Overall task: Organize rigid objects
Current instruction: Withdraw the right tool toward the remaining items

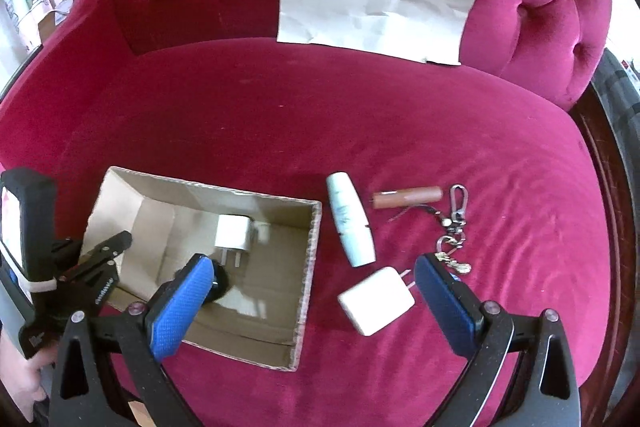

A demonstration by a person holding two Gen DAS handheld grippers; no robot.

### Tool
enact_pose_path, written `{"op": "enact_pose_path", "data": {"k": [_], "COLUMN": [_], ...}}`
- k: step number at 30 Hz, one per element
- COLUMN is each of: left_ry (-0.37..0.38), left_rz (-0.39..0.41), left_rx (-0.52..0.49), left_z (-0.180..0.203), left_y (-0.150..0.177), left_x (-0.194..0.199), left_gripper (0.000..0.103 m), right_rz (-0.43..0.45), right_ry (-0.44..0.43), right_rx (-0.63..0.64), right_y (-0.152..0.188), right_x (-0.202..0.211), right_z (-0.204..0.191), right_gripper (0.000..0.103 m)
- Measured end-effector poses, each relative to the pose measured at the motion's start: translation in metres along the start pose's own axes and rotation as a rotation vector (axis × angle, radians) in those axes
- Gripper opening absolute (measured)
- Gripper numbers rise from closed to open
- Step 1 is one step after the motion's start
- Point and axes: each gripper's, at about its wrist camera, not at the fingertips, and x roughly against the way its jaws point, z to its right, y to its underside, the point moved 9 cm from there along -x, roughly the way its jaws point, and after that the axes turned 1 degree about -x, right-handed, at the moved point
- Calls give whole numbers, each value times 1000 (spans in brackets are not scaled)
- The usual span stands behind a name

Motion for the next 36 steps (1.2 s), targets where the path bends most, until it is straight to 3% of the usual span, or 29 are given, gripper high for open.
{"op": "enact_pose_path", "data": {"k": [23, 36], "left_ry": [0, 0], "left_rz": [2, 1], "left_rx": [-4, -1], "left_z": [0, 0], "left_y": [-1, -1], "left_x": [1, 1], "left_gripper": [5, 5], "right_rz": [-15, -38], "right_ry": [67, 47], "right_rx": [-58, -11], "right_y": [28, 46], "right_x": [-9, -21], "right_z": [70, 74], "right_gripper": [103, 103]}}
